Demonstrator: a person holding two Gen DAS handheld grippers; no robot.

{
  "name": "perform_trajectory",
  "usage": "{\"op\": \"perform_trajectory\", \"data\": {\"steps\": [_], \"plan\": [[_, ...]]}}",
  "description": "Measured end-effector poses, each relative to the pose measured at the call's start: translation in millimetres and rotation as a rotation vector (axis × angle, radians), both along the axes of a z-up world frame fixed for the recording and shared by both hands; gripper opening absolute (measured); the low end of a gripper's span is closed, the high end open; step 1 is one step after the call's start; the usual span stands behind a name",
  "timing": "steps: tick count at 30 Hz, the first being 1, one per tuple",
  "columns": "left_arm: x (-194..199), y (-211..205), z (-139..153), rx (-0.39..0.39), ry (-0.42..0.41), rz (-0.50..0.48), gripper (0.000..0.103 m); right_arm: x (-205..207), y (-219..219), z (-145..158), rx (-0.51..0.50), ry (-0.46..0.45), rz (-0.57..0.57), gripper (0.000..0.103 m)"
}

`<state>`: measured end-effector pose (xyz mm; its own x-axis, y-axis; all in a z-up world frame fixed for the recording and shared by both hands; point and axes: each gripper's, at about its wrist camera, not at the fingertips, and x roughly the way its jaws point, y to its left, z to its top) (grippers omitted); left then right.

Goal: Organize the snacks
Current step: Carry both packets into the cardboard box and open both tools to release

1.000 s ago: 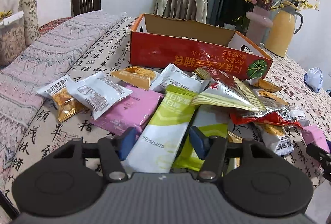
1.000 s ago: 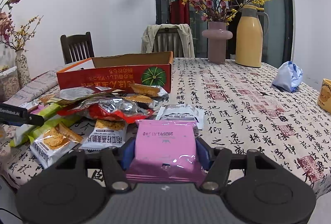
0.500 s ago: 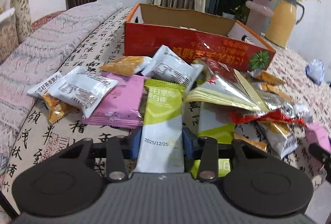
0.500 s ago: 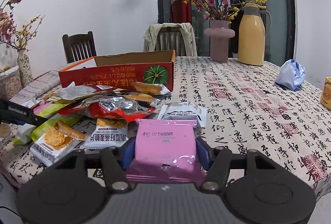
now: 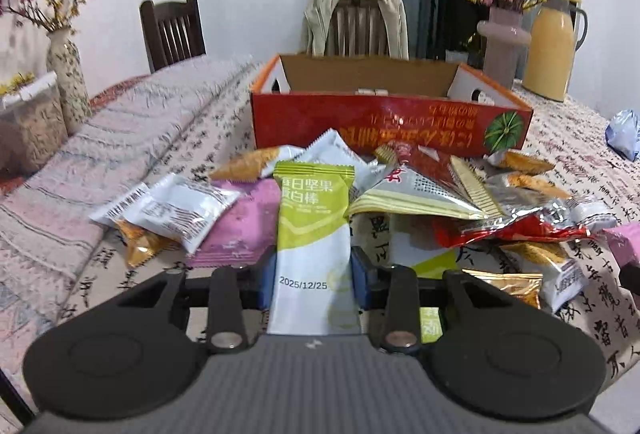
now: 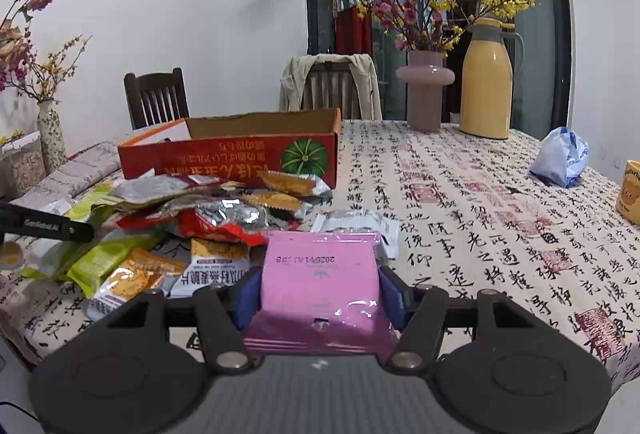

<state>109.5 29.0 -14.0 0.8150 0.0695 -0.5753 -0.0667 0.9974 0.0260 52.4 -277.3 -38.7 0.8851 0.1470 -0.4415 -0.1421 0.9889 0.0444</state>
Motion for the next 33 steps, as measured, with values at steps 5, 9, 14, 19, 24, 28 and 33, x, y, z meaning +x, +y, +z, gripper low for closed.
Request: {"op": "perform_trajectory", "data": {"steps": [5,9,14,19,24,28,33], "plan": [[-8.2,8.0,15.8,0.001,-0.044,0.018,0.038,-6.5,1.6,10.9,0.000,-0.045,-0.006,0.061],[-5.8,13.6,31.7,-0.006,-0.081,0.027,0.038,-4.7,4.1,24.1,-0.006,-0.086,-0.010,0.061],[10.4,9.1,53.9,0.000,-0.120,0.009,0.038,15.2,10.6,45.2,-0.017,-0.137,-0.008,0.061],[45.9,-0.7,75.6,0.000,-0.150,-0.014,0.038,58.0,18.4,69.9,-0.019,-0.165,-0.003,0.061],[87.8,-9.1,92.6,-0.014,-0.169,-0.020,0.038,111.8,28.5,93.1,-0.009,-0.148,0.013,0.061],[123.0,-8.9,102.9,-0.033,-0.184,-0.001,0.038,158.3,42.3,107.6,-0.011,-0.131,0.020,0.061],[168.0,-5.0,106.6,-0.045,-0.183,0.044,0.038,215.7,59.8,111.0,-0.017,-0.090,0.024,0.061]]}}
